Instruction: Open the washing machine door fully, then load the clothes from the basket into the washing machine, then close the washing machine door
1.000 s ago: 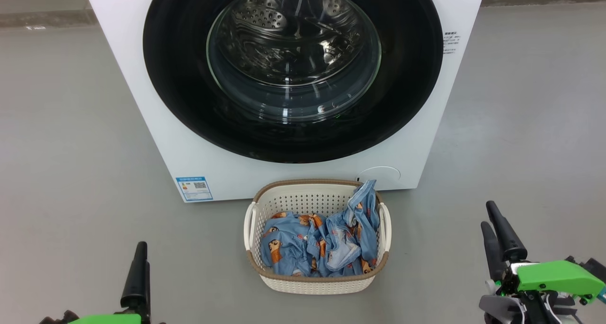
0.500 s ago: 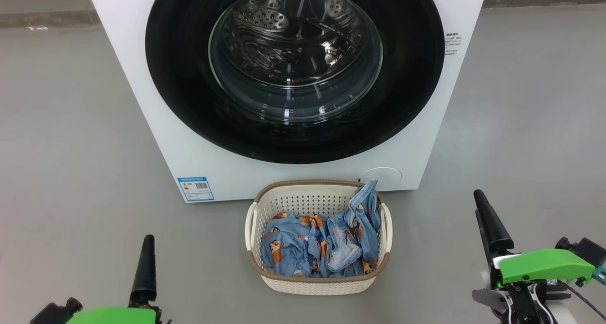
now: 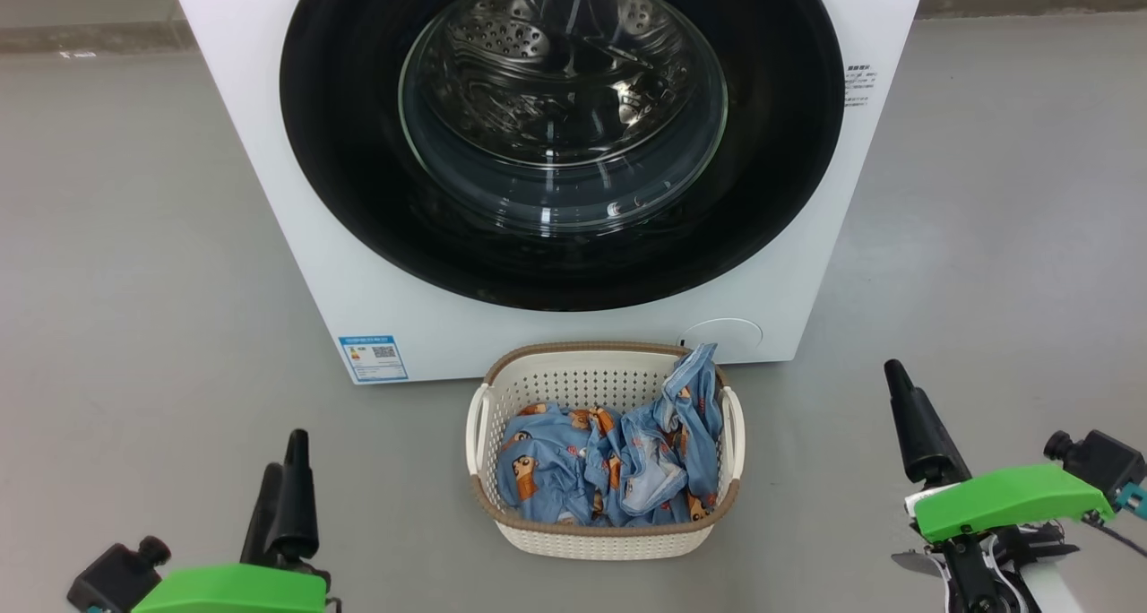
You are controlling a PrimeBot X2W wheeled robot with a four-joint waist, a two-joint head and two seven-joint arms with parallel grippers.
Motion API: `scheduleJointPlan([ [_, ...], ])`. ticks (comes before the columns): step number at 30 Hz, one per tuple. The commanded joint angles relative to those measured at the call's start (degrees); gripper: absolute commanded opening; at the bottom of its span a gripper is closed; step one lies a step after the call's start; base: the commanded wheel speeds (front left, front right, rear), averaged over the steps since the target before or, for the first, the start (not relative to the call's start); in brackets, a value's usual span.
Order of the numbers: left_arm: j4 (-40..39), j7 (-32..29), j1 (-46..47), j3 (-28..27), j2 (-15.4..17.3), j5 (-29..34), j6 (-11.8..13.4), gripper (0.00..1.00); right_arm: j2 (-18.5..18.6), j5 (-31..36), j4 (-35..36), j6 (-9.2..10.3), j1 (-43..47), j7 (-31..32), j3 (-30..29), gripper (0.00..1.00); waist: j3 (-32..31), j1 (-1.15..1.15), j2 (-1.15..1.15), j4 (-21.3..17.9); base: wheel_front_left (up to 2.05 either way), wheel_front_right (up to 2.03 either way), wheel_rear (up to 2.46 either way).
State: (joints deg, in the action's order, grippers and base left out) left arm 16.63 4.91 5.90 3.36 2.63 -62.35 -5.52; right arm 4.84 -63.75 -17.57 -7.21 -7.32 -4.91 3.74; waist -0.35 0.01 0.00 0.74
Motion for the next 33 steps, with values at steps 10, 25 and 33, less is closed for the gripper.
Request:
scheduleJointPlan([
  [10, -0.6, 2.4, 3.5, 1.3, 1.8, 10.8, 1.7, 1.00, 0.6, 14.1, -0.8, -0.21, -4.3, -2.3, 1.9, 1.00, 0.0, 0.00, 0.00, 0.1, 0.00, 0.00, 0.00],
  [25, 0.1, 4.7, 4.1, 3.0, 2.3, 21.0, 3.2, 1.00, 0.7, 25.4, -3.2, -0.23, -5.8, -4.7, 3.8, 1.00, -0.5, 0.00, 0.00, 0.3, 0.00, 0.00, 0.00],
  [33, 0.4, 6.3, 4.4, 3.8, 2.6, 26.0, 4.1, 1.00, 0.7, 31.8, -5.8, -0.24, -6.9, -6.2, 4.5, 1.00, -0.7, 0.00, 0.00, 0.5, 0.00, 0.00, 0.00],
])
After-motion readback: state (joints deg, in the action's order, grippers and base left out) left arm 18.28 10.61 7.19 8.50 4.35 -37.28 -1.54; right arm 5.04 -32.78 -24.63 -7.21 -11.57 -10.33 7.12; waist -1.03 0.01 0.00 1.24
